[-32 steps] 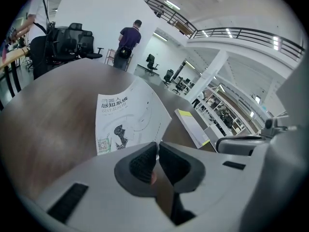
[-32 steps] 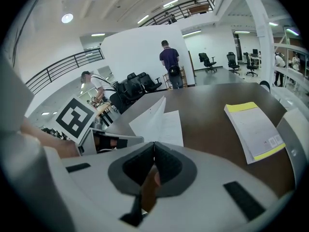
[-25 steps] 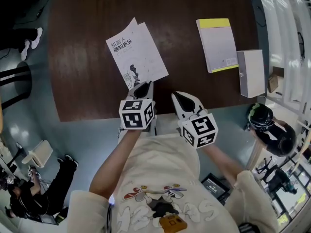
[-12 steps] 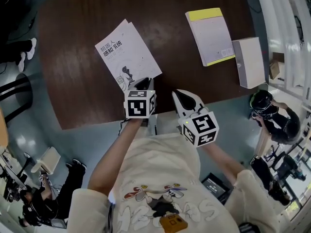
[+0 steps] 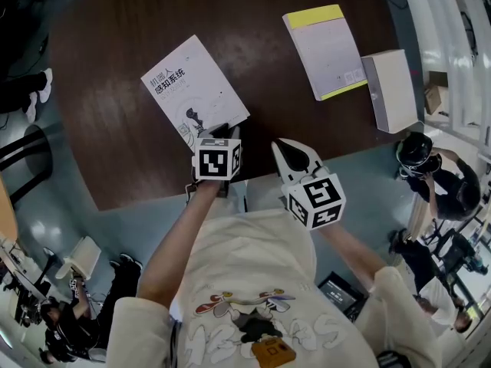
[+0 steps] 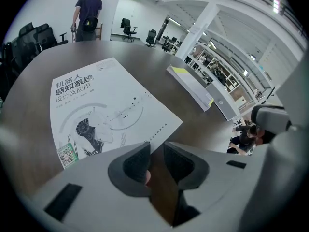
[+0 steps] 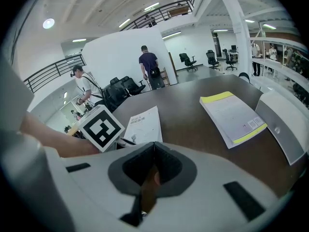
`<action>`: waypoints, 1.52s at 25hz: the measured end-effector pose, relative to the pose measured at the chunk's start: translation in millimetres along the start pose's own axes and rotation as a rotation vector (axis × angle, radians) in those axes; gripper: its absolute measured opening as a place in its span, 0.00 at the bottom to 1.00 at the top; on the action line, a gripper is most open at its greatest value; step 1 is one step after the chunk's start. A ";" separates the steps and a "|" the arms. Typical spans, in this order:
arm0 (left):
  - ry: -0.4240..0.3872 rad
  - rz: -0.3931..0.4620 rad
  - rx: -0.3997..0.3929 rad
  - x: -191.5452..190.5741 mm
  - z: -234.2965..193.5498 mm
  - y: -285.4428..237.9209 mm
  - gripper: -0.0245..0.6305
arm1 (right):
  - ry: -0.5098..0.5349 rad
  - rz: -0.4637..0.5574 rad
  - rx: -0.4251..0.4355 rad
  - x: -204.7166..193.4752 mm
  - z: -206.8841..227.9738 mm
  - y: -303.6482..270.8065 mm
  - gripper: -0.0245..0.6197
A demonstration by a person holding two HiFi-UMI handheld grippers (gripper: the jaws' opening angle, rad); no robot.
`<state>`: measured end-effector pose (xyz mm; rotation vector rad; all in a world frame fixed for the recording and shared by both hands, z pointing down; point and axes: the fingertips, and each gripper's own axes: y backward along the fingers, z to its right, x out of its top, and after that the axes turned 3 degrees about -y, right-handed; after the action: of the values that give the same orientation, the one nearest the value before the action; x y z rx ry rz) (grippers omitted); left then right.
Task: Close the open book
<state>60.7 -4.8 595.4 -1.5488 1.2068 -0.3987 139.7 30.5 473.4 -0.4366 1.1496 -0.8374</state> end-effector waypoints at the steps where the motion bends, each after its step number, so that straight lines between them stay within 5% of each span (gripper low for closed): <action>1: -0.001 -0.004 -0.001 0.0 0.0 -1.1 0.18 | -0.001 0.000 -0.002 0.0 0.9 0.1 0.05; 18: 0.059 0.021 -0.034 -3.4 -0.6 5.7 0.18 | 0.044 -0.007 0.025 4.3 -8.4 -4.3 0.05; 27: 0.134 0.190 0.041 7.7 -13.7 59.8 0.06 | 0.135 0.003 0.127 22.8 -35.0 -17.1 0.05; 38: 0.184 0.468 0.147 30.6 -9.3 170.5 0.05 | 0.260 0.078 0.253 67.5 -87.8 -17.7 0.05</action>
<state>-15.2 -19.2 440.1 -1.0778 1.5967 -0.3146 63.5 -23.2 411.1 -0.0735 1.2704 -0.9764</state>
